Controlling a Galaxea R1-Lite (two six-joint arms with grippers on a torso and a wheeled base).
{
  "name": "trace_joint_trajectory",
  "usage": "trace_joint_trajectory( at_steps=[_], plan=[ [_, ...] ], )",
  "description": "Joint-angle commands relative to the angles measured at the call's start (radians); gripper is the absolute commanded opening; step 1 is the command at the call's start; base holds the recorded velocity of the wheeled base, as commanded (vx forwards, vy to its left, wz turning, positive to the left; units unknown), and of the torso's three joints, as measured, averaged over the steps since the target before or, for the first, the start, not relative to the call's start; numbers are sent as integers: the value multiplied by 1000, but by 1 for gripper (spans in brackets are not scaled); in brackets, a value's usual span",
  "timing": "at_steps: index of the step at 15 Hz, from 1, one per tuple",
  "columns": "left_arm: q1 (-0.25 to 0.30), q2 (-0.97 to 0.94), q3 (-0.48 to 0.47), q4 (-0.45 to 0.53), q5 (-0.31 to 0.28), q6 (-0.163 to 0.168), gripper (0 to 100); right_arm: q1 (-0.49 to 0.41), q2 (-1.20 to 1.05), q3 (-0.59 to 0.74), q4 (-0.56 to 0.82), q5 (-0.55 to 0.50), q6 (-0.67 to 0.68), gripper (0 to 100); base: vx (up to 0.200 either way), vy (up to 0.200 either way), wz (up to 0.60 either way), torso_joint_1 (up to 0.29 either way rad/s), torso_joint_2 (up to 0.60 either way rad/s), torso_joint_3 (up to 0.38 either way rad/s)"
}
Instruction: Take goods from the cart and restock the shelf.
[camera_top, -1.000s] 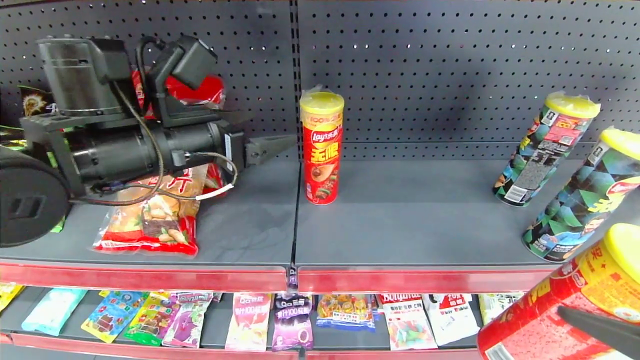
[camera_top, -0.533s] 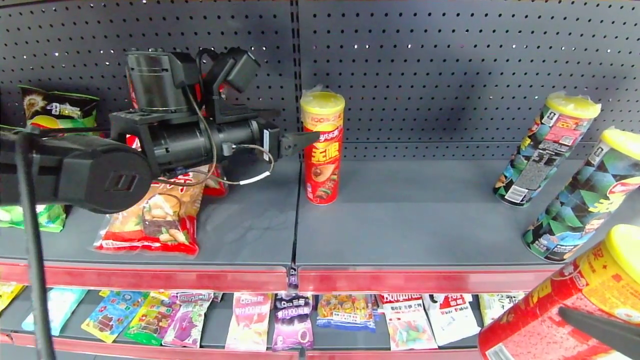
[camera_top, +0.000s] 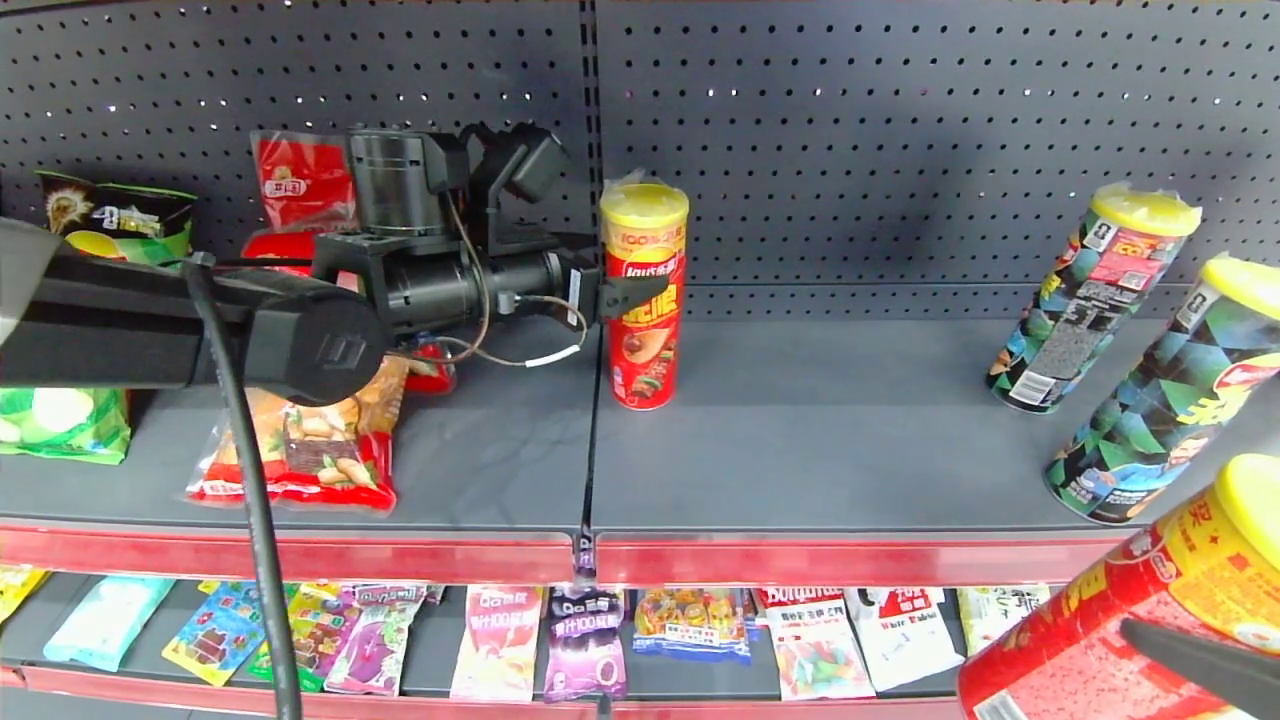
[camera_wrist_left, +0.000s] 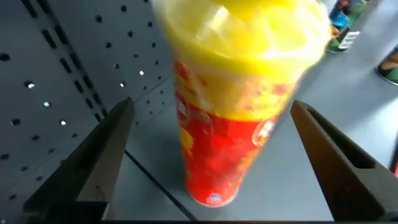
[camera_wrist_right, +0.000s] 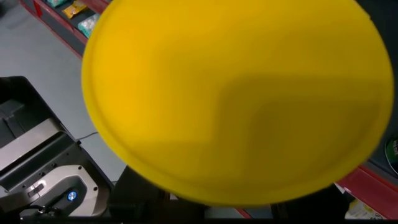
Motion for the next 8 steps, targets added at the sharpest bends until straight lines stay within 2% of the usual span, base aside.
trace_joint_trajectory(
  at_steps=[1,6,7,8],
  plan=[
    [0,31,-29,-2,0,0,100,1,-1,0,0,0,-1,0,0,0,0,0,0,0],
    [-25,90,-97,-2,0,0,100,-1,-3,3,0,0,1,0,0,0,0,0,0,0],
    [-26,104,-114,-2,0,0,0,-1,-3,3,0,0,1,0,0,0,0,0,0,0],
    [-28,115,-127,-2,0,0,0,-2,-3,3,0,0,1,0,0,0,0,0,0,0]
  ],
)
